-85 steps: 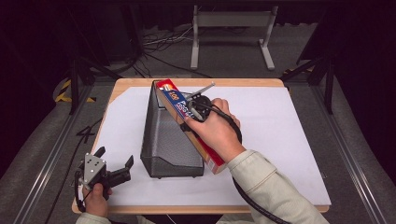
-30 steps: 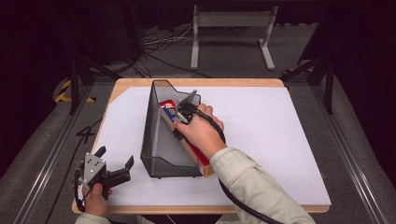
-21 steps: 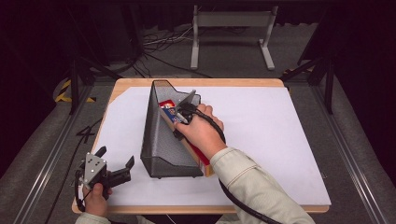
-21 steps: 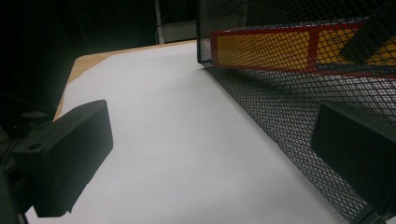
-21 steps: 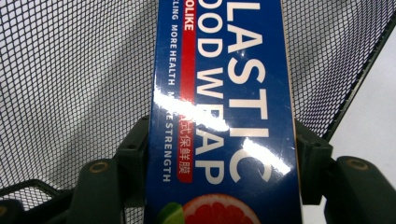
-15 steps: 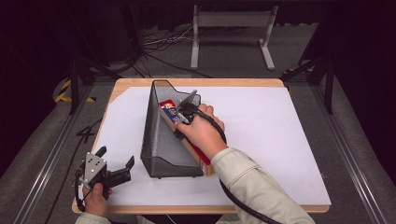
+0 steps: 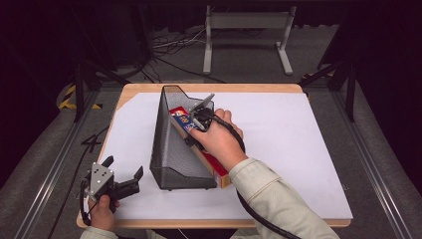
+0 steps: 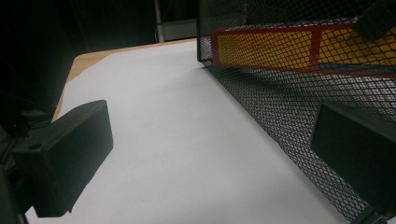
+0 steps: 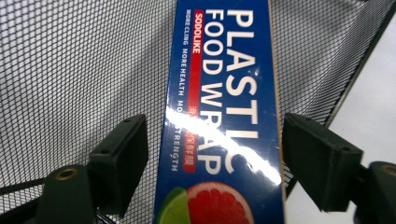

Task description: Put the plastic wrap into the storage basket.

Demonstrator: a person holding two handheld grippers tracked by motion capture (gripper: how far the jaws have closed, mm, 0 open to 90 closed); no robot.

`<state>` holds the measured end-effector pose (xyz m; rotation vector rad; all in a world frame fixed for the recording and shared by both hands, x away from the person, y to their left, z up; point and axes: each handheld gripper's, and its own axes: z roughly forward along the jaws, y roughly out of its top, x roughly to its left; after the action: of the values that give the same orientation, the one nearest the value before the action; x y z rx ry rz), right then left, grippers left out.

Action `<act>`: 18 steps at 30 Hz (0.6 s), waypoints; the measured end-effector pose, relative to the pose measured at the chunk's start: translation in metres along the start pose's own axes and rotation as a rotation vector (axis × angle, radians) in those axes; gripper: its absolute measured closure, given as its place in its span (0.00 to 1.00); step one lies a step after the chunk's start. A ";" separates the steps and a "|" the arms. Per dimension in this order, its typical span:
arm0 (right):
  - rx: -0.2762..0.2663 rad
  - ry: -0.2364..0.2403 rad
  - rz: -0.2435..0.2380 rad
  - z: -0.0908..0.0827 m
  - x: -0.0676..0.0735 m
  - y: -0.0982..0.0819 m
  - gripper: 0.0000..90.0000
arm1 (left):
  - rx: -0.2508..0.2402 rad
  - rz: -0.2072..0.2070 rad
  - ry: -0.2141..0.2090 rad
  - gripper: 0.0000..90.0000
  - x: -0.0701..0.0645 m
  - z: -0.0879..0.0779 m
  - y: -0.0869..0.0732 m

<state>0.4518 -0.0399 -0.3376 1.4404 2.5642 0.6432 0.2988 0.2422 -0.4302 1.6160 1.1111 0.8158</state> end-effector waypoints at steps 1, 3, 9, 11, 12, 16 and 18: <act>-0.003 -0.001 0.002 -0.002 -0.001 -0.001 0.26 | 0.001 0.002 0.000 0.00 0.000 0.000 0.000; -0.022 0.000 -0.007 -0.007 -0.002 -0.003 0.26 | 0.003 -0.001 0.003 0.00 0.000 0.000 -0.001; -0.154 0.023 -0.055 -0.028 -0.003 -0.008 0.26 | 0.012 -0.005 0.008 0.00 0.001 -0.002 -0.002; -0.212 0.028 -0.085 -0.037 -0.003 -0.011 0.24 | 0.014 0.000 0.019 0.00 0.002 -0.003 -0.002; -0.232 0.025 -0.092 -0.040 -0.004 -0.012 0.23 | 0.012 -0.005 0.025 0.00 0.002 -0.003 -0.003; -0.270 0.039 -0.105 -0.049 -0.004 -0.018 0.23 | 0.012 -0.008 0.029 0.00 0.002 -0.004 -0.003; -0.304 0.055 -0.133 -0.056 -0.005 -0.022 0.21 | 0.011 -0.009 0.028 0.00 0.002 -0.004 -0.002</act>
<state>0.4195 -0.0708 -0.2973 1.1601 2.4409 1.0114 0.2957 0.2457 -0.4313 1.6121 1.1434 0.8306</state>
